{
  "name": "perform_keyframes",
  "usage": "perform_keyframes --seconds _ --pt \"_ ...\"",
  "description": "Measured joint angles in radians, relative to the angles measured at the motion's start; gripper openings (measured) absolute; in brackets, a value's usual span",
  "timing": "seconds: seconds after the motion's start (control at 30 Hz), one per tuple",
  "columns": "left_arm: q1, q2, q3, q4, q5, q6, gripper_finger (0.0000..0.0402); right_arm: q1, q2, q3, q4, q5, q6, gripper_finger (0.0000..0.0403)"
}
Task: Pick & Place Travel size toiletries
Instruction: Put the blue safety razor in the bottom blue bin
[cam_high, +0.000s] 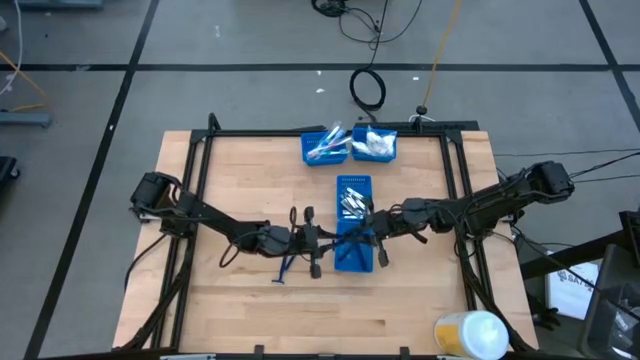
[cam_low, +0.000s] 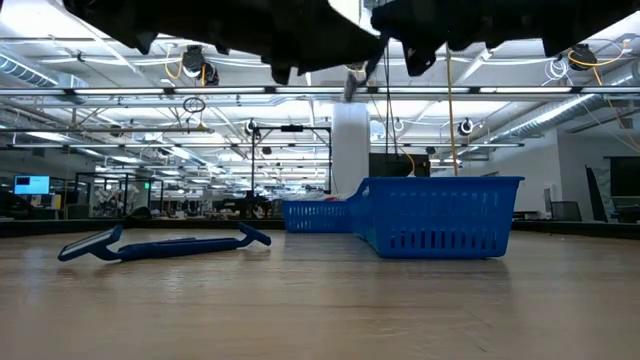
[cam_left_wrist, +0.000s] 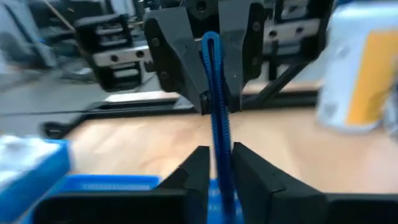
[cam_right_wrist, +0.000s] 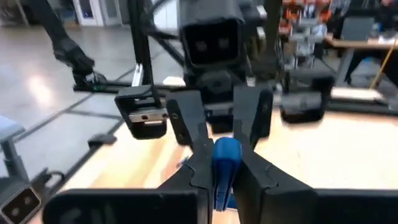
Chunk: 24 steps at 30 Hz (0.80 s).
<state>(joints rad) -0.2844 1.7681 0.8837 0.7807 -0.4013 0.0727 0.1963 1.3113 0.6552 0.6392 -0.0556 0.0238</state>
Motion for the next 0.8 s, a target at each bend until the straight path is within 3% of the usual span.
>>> perform_keyframes --seconds 0.23,0.33,0.4,0.5,0.63,0.8 --pt "-0.020 -0.004 0.025 -0.098 -0.340 0.199 0.0159 -0.001 0.000 0.000 -0.170 -0.053 0.059 0.0023" --pt "-0.020 -0.004 0.026 -0.134 -0.458 0.206 0.0193 -0.014 0.000 -0.001 -0.253 -0.148 0.109 0.0023" --pt "-0.014 -0.004 0.026 -0.171 -0.478 0.186 0.0210 -0.018 0.000 -0.001 -0.308 -0.188 0.120 0.0023" --pt "-0.003 -0.004 0.026 -0.239 -0.453 0.115 0.0227 -0.021 0.000 -0.001 -0.389 -0.137 0.124 0.0043" --pt "0.007 -0.004 0.026 -0.299 -0.428 0.014 0.0238 -0.020 0.000 -0.001 -0.414 -0.127 0.150 0.0089" --pt "0.009 -0.004 0.026 -0.321 -0.409 0.000 0.0239 -0.020 0.000 -0.001 -0.389 -0.125 0.178 0.0156"
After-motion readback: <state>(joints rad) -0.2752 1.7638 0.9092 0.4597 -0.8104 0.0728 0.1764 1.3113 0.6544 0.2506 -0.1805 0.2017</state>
